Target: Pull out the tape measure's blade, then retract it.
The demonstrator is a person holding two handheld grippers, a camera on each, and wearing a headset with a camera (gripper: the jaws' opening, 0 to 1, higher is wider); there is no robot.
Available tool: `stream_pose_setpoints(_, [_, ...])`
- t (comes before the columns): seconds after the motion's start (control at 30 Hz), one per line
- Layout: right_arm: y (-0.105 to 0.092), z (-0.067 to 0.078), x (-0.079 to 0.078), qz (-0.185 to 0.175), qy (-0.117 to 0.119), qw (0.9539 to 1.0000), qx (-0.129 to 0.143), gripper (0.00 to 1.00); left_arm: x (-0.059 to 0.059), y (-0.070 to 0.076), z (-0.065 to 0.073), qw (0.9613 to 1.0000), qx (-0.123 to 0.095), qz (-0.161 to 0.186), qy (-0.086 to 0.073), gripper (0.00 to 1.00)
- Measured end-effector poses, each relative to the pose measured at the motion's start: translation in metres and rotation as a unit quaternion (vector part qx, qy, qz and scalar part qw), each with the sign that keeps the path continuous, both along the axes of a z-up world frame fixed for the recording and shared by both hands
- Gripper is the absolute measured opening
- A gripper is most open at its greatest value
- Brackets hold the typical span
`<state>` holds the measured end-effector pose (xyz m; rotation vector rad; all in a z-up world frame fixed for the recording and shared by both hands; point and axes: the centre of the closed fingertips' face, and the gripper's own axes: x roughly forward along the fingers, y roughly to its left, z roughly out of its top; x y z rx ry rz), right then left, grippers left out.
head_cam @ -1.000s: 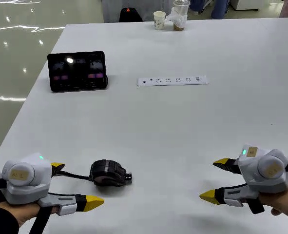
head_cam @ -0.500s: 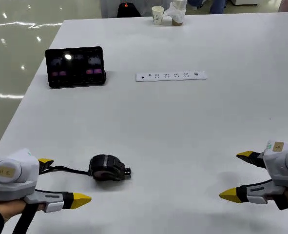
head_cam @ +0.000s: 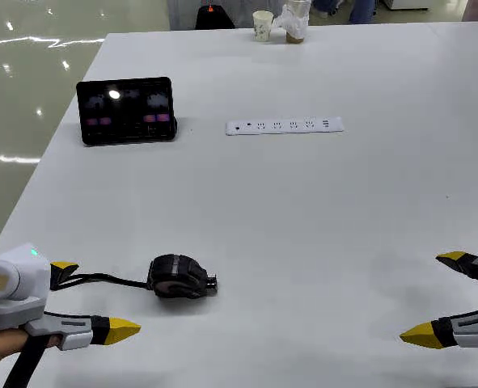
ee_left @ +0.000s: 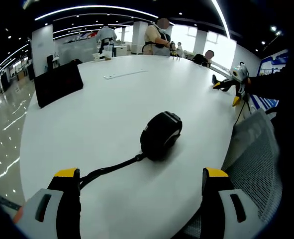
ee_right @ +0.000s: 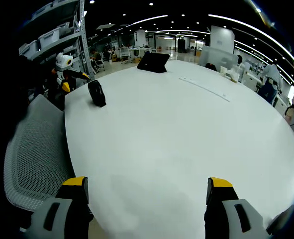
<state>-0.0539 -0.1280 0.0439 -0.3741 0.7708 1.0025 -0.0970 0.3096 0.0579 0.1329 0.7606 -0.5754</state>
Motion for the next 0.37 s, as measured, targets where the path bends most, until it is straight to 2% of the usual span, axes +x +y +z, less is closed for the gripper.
stream_pose_setpoints(0.17, [0.0027,-0.0014,-0.0056,0.009,0.001,1.0000,-0.001,0.99,-0.0002,0.0025,0.0006,1.0000,-0.002,0.002,0.000,0.99])
stream_pose_setpoints(0.37, [0.0042,0.0012,-0.0031,0.013,-0.003,0.9999,0.001,0.99,-0.0017,0.0046,0.0007,1.0000,-0.001,0.003,0.001,0.99])
